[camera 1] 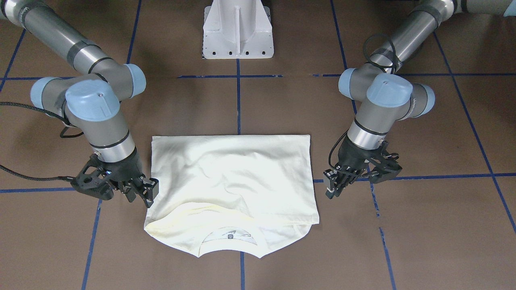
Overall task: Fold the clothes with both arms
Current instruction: 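Release the hem and move the right gripper to the folded bundle's near corner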
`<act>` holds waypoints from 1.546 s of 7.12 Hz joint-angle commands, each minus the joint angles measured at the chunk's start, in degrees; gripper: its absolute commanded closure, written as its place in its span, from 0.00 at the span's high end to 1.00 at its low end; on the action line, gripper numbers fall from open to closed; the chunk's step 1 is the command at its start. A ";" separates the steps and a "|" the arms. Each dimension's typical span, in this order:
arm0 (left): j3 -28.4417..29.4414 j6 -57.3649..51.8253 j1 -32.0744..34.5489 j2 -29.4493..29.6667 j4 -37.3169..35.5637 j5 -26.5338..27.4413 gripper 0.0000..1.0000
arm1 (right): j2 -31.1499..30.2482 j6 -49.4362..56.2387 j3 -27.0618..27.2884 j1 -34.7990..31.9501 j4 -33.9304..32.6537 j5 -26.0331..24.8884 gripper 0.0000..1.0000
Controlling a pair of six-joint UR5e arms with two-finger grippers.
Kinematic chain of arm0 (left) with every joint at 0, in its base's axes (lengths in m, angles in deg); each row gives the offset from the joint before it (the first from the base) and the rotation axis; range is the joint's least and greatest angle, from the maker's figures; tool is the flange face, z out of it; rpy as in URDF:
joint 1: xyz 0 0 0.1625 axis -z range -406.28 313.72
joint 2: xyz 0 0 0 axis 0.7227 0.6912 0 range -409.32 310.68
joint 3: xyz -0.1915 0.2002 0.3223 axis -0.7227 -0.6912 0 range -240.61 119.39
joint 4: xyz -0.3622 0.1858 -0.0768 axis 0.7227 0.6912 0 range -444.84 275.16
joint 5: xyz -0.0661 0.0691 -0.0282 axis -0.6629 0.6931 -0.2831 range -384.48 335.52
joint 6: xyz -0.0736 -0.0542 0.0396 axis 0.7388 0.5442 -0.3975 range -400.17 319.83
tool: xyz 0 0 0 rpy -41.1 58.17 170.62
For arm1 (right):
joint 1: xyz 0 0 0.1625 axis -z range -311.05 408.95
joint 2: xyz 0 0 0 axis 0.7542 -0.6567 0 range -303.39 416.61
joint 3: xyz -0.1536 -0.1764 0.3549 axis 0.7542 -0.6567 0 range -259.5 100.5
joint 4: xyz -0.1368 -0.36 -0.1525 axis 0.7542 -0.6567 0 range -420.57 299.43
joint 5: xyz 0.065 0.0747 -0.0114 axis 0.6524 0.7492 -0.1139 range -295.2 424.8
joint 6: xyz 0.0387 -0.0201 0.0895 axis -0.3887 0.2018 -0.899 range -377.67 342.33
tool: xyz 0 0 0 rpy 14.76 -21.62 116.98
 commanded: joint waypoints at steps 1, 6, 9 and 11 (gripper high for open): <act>-1.06 2.02 0.36 -1.90 -0.02 -0.85 0.31 | -11.58 -12.96 11.69 4.36 0.54 0.03 0.71; -0.97 1.58 0.18 -1.20 0.77 -0.85 0.29 | -11.72 -24.37 9.82 15.29 0.54 -9.02 0.70; -0.62 1.49 0.18 -1.29 0.68 -0.76 0.29 | -10.93 -24.55 9.73 16.08 0.46 -9.02 0.46; -0.62 1.49 0.10 -1.29 0.77 -0.85 0.29 | -11.19 -24.55 9.99 16.61 0.54 -9.02 0.00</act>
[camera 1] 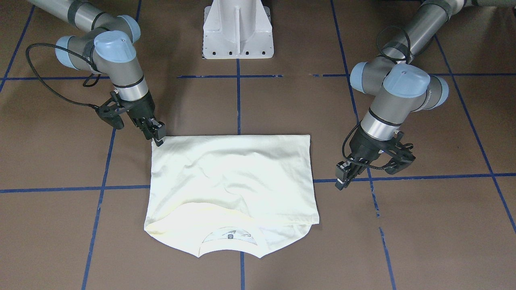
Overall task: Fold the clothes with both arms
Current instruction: 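Drag the folded shirt corner toward the robot with the right gripper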
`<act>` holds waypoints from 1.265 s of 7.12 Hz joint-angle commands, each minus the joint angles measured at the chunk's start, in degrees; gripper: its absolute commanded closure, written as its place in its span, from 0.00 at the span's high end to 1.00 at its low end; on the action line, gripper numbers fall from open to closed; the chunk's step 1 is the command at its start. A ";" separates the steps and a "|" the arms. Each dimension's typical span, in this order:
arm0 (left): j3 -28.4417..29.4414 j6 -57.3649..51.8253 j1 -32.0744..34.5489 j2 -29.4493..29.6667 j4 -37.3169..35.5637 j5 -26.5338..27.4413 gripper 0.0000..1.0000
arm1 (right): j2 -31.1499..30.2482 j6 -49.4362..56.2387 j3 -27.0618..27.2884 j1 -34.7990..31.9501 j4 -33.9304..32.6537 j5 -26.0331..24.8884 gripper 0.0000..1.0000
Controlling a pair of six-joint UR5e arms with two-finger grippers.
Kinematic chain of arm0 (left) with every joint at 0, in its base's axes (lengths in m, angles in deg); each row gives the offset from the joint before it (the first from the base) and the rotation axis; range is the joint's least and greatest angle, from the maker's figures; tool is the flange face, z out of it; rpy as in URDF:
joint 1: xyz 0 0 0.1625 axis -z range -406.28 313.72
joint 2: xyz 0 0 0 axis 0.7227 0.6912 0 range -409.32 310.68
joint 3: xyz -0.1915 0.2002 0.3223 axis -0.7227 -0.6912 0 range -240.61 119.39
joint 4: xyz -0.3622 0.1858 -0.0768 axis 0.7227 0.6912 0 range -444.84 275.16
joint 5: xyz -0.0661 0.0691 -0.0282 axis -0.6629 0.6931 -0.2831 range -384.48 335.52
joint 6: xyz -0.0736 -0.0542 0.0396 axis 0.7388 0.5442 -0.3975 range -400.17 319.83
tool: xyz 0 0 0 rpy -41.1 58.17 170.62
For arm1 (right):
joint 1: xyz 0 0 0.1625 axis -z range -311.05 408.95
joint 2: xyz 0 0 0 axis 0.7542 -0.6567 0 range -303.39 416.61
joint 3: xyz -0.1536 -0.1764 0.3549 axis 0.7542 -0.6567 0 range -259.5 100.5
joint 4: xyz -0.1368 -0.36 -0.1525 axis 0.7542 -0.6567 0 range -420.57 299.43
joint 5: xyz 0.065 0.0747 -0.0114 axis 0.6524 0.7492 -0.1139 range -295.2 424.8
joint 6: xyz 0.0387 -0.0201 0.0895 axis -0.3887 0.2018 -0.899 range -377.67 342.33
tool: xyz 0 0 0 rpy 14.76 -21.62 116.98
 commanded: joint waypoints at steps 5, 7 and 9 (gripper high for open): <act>-1.64 0.35 -1.73 1.22 1.77 -3.18 0.28 | -24.91 -1.05 34.94 12.44 -0.63 10.23 0.00; -2.69 0.43 -1.73 1.22 3.63 -9.04 0.29 | -26.02 -4.14 35.35 21.51 -0.63 14.06 0.00; -7.07 1.74 -7.14 0.96 3.54 -13.55 0.29 | -24.01 -4.22 34.57 17.45 -0.63 13.36 1.00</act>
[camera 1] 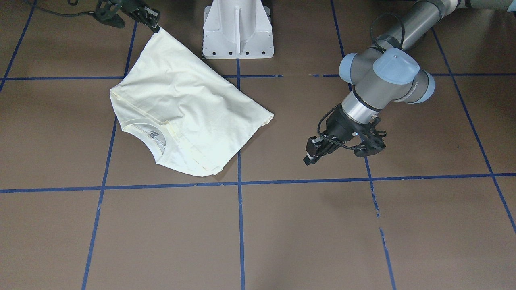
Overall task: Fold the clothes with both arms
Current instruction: 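Drag the folded shirt corner toward the robot with the right gripper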
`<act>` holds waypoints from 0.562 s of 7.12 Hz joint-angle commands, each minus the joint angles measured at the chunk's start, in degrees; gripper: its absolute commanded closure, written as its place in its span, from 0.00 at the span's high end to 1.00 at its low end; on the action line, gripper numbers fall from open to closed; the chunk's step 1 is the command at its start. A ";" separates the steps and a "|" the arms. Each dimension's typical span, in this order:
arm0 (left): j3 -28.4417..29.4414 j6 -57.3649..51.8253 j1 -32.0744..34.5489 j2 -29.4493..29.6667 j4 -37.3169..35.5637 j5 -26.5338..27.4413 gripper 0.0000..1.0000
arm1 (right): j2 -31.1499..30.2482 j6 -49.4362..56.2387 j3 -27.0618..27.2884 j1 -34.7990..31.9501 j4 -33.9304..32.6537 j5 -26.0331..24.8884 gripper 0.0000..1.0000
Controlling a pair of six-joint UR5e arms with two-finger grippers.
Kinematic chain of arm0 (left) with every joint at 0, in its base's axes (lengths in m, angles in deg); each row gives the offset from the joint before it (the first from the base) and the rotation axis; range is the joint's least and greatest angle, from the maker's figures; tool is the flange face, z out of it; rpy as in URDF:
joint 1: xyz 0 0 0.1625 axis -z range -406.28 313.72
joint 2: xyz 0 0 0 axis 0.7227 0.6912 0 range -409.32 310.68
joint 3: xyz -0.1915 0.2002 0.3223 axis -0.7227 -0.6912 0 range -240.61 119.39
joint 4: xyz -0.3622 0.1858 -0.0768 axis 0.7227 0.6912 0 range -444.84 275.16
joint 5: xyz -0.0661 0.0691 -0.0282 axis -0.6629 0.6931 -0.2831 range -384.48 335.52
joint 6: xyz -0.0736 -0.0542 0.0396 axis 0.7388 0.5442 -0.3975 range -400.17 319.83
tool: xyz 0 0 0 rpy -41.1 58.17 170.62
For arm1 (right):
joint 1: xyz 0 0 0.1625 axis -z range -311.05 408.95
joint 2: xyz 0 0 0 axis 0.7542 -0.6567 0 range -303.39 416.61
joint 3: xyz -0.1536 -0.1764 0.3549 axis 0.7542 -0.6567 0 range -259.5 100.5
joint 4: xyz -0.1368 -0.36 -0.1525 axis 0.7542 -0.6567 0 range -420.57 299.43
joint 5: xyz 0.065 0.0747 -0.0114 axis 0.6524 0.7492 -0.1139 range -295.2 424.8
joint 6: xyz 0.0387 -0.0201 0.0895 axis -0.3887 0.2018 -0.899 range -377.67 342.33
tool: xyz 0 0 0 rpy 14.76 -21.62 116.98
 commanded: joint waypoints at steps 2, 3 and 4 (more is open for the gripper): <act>-4.39 12.98 -9.84 -1.23 -1.98 -1.66 0.34 | 3.30 0.24 -2.38 -14.86 0.00 -1.14 1.00; -4.40 13.75 -13.78 -1.15 -6.43 0.08 0.40 | 5.85 0.59 -5.87 -19.81 0.00 -1.40 1.00; -4.22 13.67 -14.86 -1.24 -7.95 3.32 0.56 | 6.31 0.86 -7.99 -20.64 0.09 -1.76 1.00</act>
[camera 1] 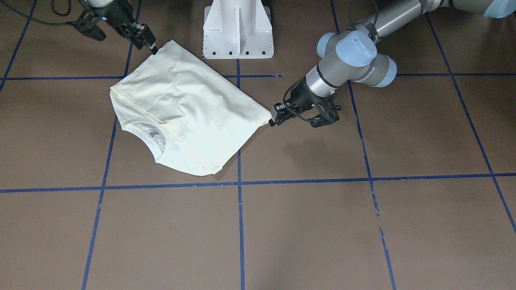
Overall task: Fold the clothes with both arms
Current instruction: 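Grasp opposite edges of the folded shirt with both grippers and rotate it square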
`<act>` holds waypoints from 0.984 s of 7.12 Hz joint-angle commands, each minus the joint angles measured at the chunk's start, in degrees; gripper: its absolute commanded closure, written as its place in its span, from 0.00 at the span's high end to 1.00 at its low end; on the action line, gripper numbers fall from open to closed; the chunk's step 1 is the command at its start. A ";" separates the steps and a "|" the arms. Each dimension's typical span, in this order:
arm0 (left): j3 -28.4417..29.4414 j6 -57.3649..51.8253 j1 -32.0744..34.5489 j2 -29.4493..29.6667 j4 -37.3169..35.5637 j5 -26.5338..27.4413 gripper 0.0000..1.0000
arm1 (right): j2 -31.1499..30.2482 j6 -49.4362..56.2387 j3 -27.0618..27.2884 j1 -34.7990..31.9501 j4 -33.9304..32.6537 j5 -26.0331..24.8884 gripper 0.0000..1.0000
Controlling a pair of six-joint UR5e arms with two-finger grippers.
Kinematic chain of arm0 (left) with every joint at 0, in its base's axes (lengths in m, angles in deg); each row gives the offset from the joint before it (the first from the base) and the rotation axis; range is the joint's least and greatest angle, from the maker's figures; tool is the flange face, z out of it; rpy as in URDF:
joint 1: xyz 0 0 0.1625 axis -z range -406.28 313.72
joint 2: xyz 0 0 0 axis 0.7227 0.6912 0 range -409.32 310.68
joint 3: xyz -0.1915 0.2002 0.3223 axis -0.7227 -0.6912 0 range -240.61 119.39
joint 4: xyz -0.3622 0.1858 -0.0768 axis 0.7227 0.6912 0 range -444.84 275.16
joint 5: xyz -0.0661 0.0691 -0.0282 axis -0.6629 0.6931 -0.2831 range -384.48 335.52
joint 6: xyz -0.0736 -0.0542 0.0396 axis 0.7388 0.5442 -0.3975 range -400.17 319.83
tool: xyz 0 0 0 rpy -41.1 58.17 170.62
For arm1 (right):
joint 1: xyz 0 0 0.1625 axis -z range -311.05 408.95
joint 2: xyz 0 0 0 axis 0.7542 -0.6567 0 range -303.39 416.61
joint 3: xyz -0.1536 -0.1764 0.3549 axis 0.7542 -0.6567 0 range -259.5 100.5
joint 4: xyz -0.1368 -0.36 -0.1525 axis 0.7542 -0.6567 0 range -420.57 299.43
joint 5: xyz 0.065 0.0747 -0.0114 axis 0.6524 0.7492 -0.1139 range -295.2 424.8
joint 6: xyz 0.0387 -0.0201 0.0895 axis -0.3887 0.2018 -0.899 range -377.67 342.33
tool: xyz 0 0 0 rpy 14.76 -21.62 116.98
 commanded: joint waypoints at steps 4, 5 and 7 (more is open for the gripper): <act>0.25 0.54 -3.96 0.31 -9.00 3.45 0.69 | 1.33 0.53 -4.48 -2.96 0.07 -1.65 1.00; 0.52 0.36 -4.66 0.75 -9.09 3.80 0.45 | 1.33 0.53 -4.92 -2.87 0.07 -2.09 1.00; -0.10 0.27 -4.50 0.93 -9.26 3.89 0.00 | 1.59 0.53 -5.62 -2.87 0.16 -2.62 1.00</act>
